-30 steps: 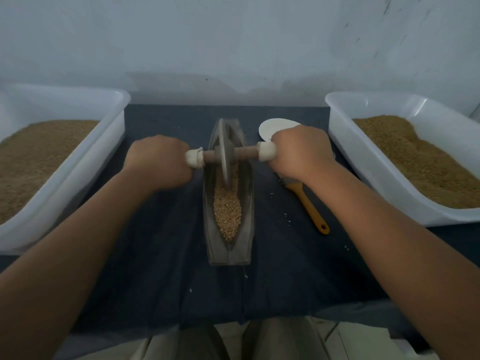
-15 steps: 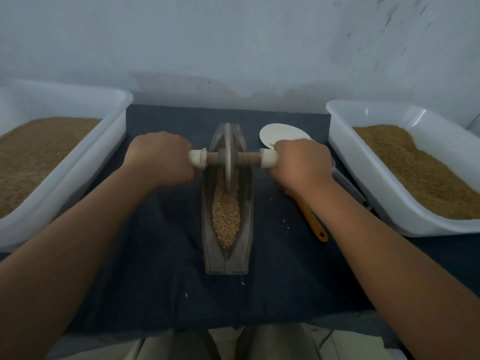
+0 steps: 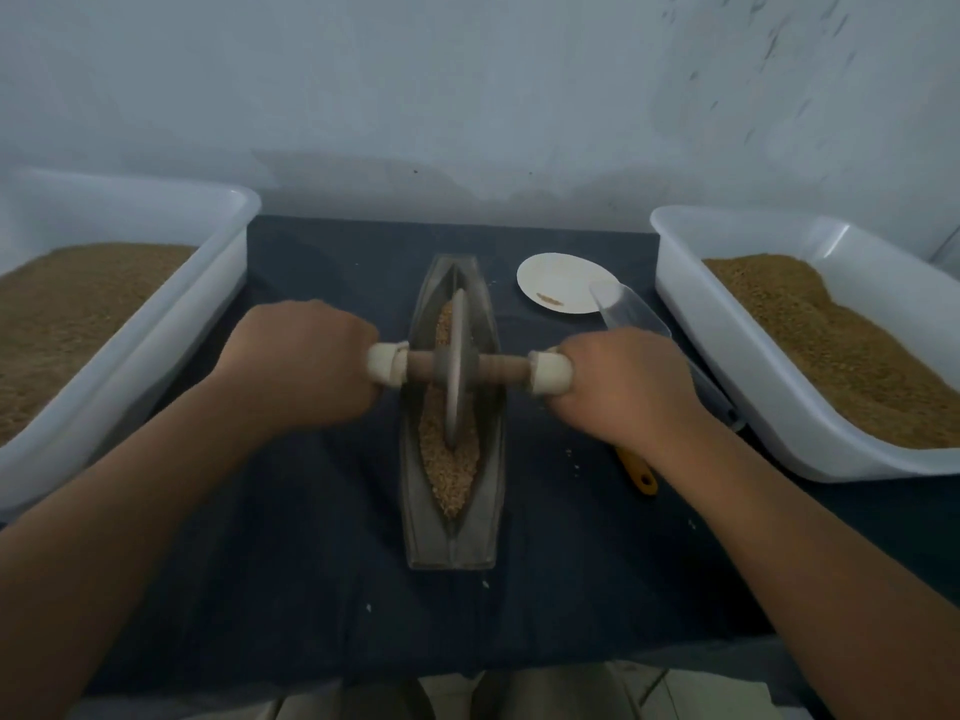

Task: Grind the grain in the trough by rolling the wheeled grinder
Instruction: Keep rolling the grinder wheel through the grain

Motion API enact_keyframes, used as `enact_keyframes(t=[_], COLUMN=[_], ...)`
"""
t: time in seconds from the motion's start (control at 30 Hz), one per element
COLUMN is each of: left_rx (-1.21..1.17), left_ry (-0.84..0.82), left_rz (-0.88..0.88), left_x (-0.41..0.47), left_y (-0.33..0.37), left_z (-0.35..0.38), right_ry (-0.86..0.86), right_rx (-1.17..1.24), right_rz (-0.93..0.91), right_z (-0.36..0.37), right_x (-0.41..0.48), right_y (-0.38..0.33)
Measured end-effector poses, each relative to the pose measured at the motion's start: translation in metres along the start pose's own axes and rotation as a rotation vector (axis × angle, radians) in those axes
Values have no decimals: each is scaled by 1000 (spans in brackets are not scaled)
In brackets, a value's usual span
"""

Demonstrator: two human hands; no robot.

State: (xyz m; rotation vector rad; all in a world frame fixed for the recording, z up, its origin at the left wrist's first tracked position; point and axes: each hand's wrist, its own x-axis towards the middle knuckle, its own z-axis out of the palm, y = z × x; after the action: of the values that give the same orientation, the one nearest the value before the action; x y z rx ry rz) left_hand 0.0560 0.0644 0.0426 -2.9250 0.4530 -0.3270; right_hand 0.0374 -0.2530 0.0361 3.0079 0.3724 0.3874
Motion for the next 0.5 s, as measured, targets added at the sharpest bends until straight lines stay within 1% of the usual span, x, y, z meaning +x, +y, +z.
enact_keyframes(t=[0.1,0.17,0.27,0.4,0.5], left_rx=[-44,-64,-89,-88,-70], left_ry=[27,26,-17,-78,-52], left_rz=[-91,-113,-82,-1,65], left_x=[34,47,41,-4,-32], left_y=[-1,-1,-1,-3,-3], left_z=[5,6,3,-2,-5], right_ry=[112,115,103,-31,-99], right_rx=[-77,-62,-56,0,62], right_rz=[90,115,78,-56,-110], right_z=[5,4,1,-8,-18], right_x=[42,62,62,14,-13], right_y=[-5,-5,-3,2,7])
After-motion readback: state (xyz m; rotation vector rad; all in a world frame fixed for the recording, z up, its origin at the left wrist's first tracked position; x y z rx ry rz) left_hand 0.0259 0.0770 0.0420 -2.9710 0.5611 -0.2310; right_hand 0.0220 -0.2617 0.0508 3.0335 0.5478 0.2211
